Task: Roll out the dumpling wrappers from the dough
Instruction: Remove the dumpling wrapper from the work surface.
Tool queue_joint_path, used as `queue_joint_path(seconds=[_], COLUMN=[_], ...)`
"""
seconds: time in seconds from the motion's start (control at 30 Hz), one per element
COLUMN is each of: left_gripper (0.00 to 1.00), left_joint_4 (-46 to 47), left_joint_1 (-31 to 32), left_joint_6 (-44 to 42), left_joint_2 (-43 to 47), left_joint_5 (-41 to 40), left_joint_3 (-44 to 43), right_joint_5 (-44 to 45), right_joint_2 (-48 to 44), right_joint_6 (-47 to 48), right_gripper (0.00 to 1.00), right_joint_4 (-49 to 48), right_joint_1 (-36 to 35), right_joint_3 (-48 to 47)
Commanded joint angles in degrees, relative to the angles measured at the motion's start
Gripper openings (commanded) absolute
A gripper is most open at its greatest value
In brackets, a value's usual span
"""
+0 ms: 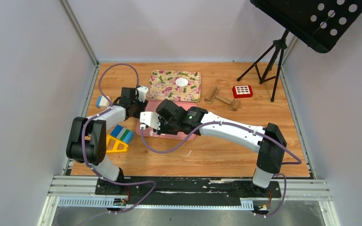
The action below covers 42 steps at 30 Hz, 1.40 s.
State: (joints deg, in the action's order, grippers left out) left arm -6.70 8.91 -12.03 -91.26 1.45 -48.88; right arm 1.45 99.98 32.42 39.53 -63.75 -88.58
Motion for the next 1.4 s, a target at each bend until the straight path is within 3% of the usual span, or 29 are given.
queue_joint_path(seconds=[0.0, 0.23, 0.6, 1.0, 1.37], left_gripper=[0.56, 0.46, 0.14, 0.12, 0.21], left_joint_4=[-2.0, -3.7, -5.3, -6.2, -6.5], left_joint_1=[1.2, 2.6, 3.4, 3.6, 3.6], left_joint_6=[2.2, 4.6, 6.5, 6.6, 6.9], left_joint_2=[-2.1, -4.0, -5.3, -6.1, -5.7], left_joint_5=[0.6, 0.5, 2.3, 2.0, 1.9], left_joint_3=[-3.0, -2.8, -2.0, -2.5, -3.4], right_joint_5=[1.4, -0.5, 3.1, 7.3, 3.3], right_joint_2=[-0.9, 2.6, 8.9, 15.4, 7.5], right_joint_6=[-1.0, -2.9, -8.8, -14.1, -12.9], right_gripper=[0.0, 0.0, 0.0, 0.0, 0.0], right_joint_4=[-3.1, -3.0, -3.0, -3.1, -3.5], right_joint_1=[-0.5, -1.8, -3.8, -3.9, -3.8], right_joint_3=[-1.3, -3.7, -12.2, -23.0, -17.8])
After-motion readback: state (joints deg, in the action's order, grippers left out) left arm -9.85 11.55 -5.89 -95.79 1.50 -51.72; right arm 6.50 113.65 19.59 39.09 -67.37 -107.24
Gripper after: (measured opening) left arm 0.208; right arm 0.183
